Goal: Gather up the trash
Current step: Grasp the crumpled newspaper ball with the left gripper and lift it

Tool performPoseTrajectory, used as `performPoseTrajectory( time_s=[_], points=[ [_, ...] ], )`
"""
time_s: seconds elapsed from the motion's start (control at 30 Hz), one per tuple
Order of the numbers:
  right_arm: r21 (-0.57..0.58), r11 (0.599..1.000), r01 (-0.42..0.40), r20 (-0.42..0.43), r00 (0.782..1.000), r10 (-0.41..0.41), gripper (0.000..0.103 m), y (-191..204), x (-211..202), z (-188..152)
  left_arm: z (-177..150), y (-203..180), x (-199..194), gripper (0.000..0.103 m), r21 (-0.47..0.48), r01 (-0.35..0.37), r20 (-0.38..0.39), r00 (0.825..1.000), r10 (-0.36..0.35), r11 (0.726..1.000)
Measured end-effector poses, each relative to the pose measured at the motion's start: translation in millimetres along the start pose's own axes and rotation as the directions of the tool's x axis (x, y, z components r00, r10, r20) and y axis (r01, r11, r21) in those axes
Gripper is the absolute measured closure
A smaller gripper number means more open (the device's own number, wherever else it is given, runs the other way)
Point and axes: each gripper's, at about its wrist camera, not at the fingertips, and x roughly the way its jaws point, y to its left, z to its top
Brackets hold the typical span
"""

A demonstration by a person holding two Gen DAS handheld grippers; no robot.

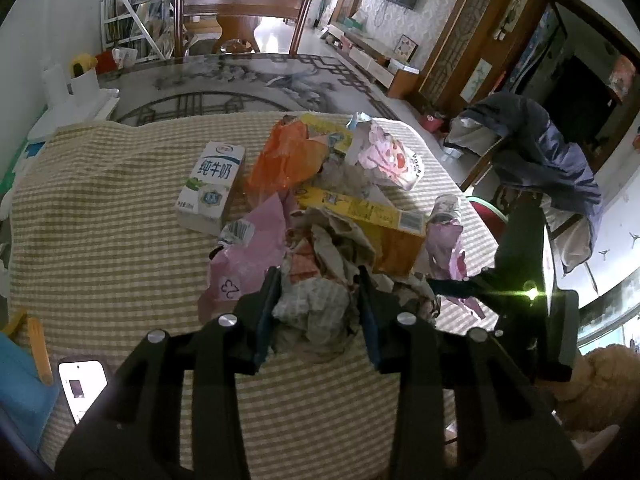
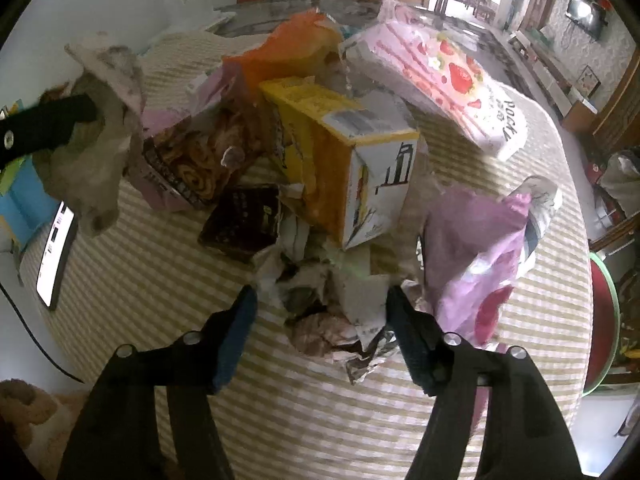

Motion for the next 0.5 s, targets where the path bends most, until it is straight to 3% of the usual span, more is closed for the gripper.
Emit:
performPoseTrajectory(
  time_s=[0.03,0.1,0.17,0.3,0.5],
  points=[
    [0.0,1.0,-0.003,0.007,1.0,0.003,0.058,-0.4,-1.7,0.5,0.1,-0.1,-0.1,0.067,0.0,-0.001,0.0,1.0,0.001,1.0],
    [0.031,0.998,-0.046,0.018,0.999,0.046,0.064,-3.4,-8.8,0.5,2.2,-0.5,0.3,0.067,0.001,-0.003,-0.002,1.0,0.003,1.0],
    [0.089,0.987,-0.13,0.034,0.991,0.128,0.066,-12.7,-17.3,1.1,4.1,-0.6,0.1,0.067,0.001,-0.005,0.004,1.0,0.005,1.0],
    [0.115,0.972,-0.203,0.092,0.977,0.193,0.068,-19.1,-41.8,2.8,6.4,0.8,0.0,0.067,-0.002,-0.015,0.014,1.0,0.015,1.0],
    [0.137,0.952,-0.272,0.232,0.943,0.236,0.068,-33.1,-97.6,8.9,18.1,-16.2,0.2,0.067,0.014,0.003,0.04,0.999,-0.004,1.0]
  ],
)
